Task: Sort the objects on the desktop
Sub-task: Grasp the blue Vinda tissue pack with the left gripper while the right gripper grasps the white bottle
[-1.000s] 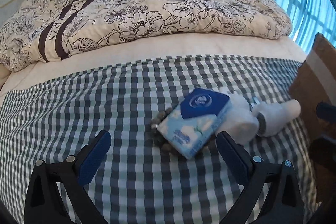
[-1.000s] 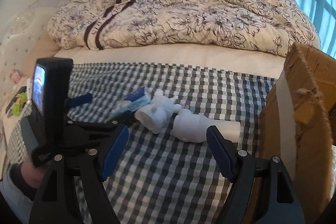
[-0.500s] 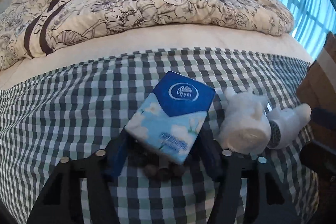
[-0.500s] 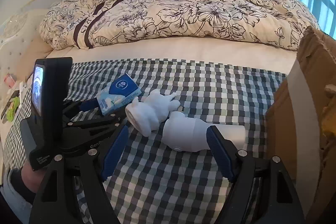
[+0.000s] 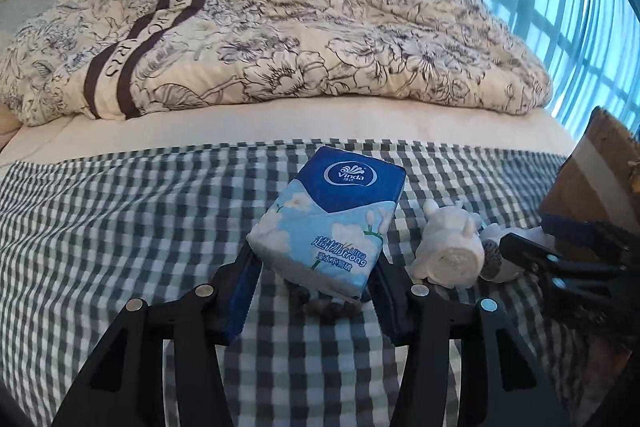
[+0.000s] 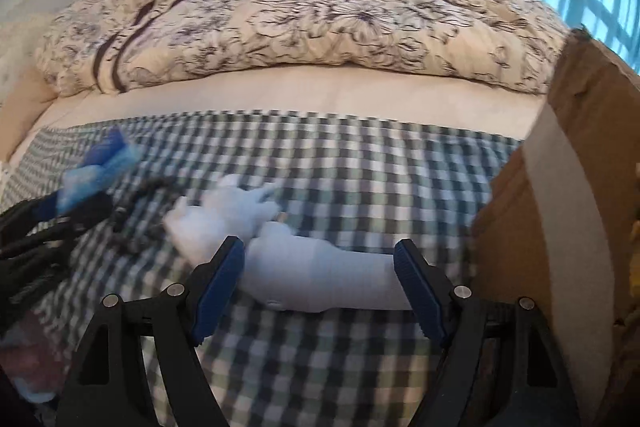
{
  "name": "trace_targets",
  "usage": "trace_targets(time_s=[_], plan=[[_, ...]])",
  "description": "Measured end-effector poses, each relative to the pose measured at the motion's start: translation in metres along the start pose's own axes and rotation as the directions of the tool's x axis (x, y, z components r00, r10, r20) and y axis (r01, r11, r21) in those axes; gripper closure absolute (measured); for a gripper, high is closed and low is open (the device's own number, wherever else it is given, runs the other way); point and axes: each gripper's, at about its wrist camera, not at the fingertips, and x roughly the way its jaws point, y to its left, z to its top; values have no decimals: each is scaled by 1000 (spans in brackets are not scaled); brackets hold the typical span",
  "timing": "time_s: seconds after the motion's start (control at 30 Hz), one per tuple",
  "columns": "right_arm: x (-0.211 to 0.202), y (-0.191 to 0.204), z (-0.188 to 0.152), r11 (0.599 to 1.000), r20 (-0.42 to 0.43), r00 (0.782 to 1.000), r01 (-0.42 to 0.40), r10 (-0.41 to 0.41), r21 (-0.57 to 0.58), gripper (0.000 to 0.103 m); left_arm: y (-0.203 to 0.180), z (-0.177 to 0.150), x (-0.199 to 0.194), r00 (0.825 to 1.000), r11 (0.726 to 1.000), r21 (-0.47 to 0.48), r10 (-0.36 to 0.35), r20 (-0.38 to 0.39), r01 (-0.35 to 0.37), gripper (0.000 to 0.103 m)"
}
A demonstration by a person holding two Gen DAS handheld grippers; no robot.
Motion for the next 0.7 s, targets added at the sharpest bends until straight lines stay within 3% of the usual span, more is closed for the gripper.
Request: trace_targets(time_s=[0.3,0.6,0.7], plan=[[8,7,0,999,-9,999,46,-46,-23,17,9,-20,-2,1000,999,-40,23,-11,-23,51],[15,-4,3,999,-23,1000,-2,1,-37,17,7,-29,-10,1000,999,-53,6,-18,-7,51],[24,-2,0,999,-85,996,-30,27,-35,12,8,-29,-12,1000,998,-68,-2,-15,1,51]])
